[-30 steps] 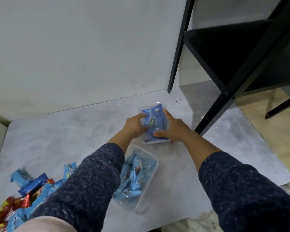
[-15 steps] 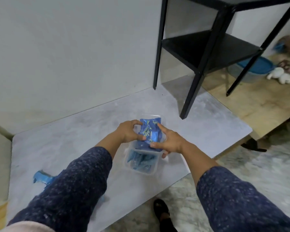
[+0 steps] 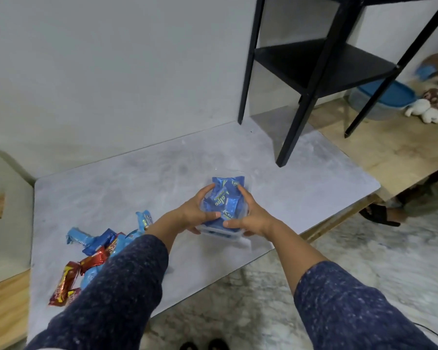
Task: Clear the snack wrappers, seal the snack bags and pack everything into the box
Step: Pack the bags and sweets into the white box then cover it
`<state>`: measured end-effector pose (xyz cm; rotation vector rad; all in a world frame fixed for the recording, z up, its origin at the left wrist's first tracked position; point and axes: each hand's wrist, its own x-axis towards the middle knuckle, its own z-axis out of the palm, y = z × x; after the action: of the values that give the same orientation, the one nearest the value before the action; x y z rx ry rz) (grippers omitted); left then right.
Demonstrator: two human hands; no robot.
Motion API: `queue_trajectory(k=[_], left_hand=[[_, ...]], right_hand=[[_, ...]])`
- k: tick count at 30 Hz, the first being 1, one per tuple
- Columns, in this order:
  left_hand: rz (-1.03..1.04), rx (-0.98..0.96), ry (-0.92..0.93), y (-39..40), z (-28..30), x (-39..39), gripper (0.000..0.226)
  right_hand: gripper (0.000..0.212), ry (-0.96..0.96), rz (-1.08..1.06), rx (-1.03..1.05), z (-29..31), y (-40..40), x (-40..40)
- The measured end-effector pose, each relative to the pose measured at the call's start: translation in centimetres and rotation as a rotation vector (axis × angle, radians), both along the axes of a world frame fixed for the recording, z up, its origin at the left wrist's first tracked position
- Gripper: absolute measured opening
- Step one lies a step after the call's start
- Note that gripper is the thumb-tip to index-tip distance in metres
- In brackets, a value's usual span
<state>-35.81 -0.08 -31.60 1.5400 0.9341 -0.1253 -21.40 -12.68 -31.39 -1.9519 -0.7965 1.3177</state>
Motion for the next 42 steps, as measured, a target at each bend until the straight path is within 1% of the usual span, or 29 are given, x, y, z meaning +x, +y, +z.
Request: queue_trajectory(k=[2, 5, 9, 13, 18, 24, 29, 33, 37, 42], left_hand=[[0.014, 0.027, 0.019, -0.2, 0.2, -0.4, 0.081], [0.043, 0.054, 0.02, -0.4, 1.1, -1.5, 0.081], [0.12, 0.13, -0.026, 0.8, 3.9, -3.9, 0.082], [0.248, 0.194, -0.101, 3.0, 8.6, -8.7, 0.082], [0.419, 0.31, -0.145, 6.3, 14.1, -18.9, 0.08], [0.564, 0.485, -0.145, 9.1, 18.3, -35.5, 0.085], [0.643, 0.485, -0.095, 11.2, 19.9, -49.8, 0.083], [0.672, 0.466, -0.053, 12.9, 19.6, -58.2, 0.081], [0.675, 0.393, -0.023, 14.8, 17.4, -62.4, 0.084], [0.676, 0.322, 0.028, 18.1, 13.6, -64.6, 0.085]], right_hand=[[0.11, 0.007, -0.018, 0.022, -0.2, 0.2, -0.2], [0.111, 0.015, 0.024, 0.03, 0.6, 0.8, -0.4], [0.11, 0.012, 0.113, 0.084, 4.0, 3.4, -1.6], [0.108, -0.046, 0.227, 0.156, 8.6, 7.7, -5.2], [0.107, -0.094, 0.404, 0.296, 14.1, 14.0, -14.3], [0.107, -0.101, 0.581, 0.417, 18.1, 20.1, -29.9], [0.111, -0.054, 0.649, 0.48, 18.1, 24.1, -44.3], [0.122, -0.039, 0.673, 0.481, 16.6, 26.5, -52.8], [0.12, -0.048, 0.688, 0.442, 14.5, 28.5, -57.1], [0.121, -0.05, 0.694, 0.337, 11.0, 31.9, -59.6]])
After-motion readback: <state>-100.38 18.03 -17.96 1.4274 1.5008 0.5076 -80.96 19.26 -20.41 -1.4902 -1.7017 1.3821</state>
